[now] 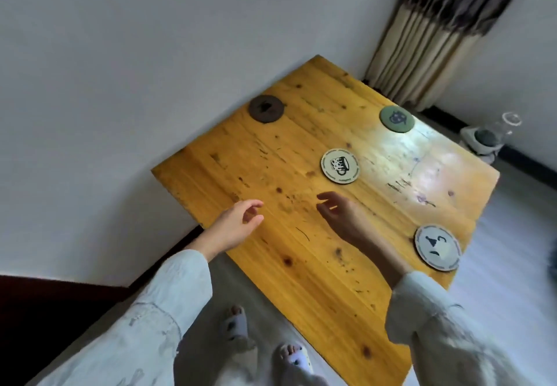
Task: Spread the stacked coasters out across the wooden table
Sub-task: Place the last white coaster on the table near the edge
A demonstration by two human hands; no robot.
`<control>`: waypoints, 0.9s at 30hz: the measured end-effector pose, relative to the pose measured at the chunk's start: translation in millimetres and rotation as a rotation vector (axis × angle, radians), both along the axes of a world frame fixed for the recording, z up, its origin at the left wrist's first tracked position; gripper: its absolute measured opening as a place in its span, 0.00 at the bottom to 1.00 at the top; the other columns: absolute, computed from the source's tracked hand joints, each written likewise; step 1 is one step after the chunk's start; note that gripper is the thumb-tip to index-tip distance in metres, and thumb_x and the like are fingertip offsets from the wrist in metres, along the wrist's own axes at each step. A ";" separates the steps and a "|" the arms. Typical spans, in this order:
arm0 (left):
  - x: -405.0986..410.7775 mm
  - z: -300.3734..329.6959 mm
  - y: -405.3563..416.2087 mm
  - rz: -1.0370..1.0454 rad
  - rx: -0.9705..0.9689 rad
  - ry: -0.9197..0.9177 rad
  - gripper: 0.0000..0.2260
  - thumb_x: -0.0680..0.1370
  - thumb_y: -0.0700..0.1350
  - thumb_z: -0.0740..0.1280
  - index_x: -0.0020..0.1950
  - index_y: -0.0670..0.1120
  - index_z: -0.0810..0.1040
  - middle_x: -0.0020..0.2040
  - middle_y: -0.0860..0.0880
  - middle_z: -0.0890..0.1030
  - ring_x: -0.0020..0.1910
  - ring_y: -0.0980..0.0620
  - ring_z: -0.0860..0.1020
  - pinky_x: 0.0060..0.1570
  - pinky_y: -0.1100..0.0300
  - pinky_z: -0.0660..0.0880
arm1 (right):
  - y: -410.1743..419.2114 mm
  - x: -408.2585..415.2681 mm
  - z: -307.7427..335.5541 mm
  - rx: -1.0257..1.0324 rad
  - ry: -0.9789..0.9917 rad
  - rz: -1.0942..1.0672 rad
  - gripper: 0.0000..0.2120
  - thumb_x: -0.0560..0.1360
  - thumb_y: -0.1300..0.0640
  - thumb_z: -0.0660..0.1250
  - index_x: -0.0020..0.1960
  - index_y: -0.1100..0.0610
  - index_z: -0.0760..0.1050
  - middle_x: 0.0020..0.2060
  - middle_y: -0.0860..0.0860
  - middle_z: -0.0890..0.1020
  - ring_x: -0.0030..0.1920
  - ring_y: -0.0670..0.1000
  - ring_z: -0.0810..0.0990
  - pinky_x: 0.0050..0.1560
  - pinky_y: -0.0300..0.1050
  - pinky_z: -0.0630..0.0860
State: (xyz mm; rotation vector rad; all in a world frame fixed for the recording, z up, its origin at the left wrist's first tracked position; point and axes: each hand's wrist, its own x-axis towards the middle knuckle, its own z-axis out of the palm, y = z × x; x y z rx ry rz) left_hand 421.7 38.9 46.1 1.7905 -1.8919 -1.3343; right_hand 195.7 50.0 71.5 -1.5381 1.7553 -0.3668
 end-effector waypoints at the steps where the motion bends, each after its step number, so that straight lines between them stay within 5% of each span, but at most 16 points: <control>1: 1.2 -7.6 -11.7 -0.035 0.013 -0.014 0.17 0.77 0.47 0.61 0.66 0.49 0.70 0.61 0.48 0.74 0.59 0.51 0.73 0.60 0.57 0.70 | -3.7 0.3 -6.0 0.014 0.013 -0.034 0.16 0.78 0.55 0.59 0.64 0.58 0.71 0.58 0.58 0.80 0.55 0.57 0.79 0.57 0.53 0.77; 10: -16.9 -92.1 -75.3 -0.233 0.153 -0.216 0.23 0.78 0.47 0.60 0.72 0.48 0.60 0.75 0.46 0.59 0.74 0.45 0.56 0.71 0.50 0.58 | -71.5 -15.6 -76.3 0.103 0.138 -0.157 0.20 0.78 0.55 0.59 0.68 0.58 0.67 0.66 0.58 0.74 0.54 0.59 0.81 0.56 0.52 0.77; 13: -26.8 -120.6 -88.7 -0.290 0.155 -0.332 0.27 0.77 0.48 0.60 0.75 0.53 0.53 0.78 0.48 0.48 0.77 0.45 0.45 0.74 0.45 0.52 | -103.5 -30.8 -106.6 0.109 0.257 -0.105 0.23 0.77 0.55 0.59 0.71 0.59 0.63 0.70 0.59 0.70 0.66 0.61 0.71 0.67 0.54 0.68; 18: -49.2 -149.3 -122.9 -0.420 0.074 -0.491 0.39 0.74 0.55 0.64 0.74 0.59 0.39 0.75 0.50 0.31 0.74 0.44 0.31 0.69 0.34 0.39 | -141.3 -62.1 -150.0 0.116 0.352 -0.099 0.26 0.77 0.55 0.59 0.73 0.57 0.58 0.73 0.60 0.62 0.73 0.62 0.59 0.71 0.57 0.61; 24: -54.0 -164.6 -120.6 -0.409 0.085 -0.592 0.44 0.71 0.56 0.67 0.73 0.59 0.35 0.74 0.49 0.28 0.73 0.44 0.30 0.67 0.30 0.41 | -181.7 -96.9 -175.2 0.120 0.414 -0.188 0.33 0.75 0.43 0.59 0.74 0.55 0.53 0.76 0.59 0.53 0.75 0.61 0.51 0.74 0.63 0.54; 27: -53.4 -164.2 -122.0 -0.400 0.068 -0.606 0.44 0.71 0.57 0.67 0.73 0.60 0.36 0.75 0.49 0.29 0.74 0.44 0.32 0.68 0.30 0.43 | -193.9 -103.9 -183.0 0.133 0.410 -0.160 0.38 0.71 0.38 0.63 0.72 0.57 0.56 0.75 0.59 0.55 0.75 0.61 0.53 0.74 0.62 0.54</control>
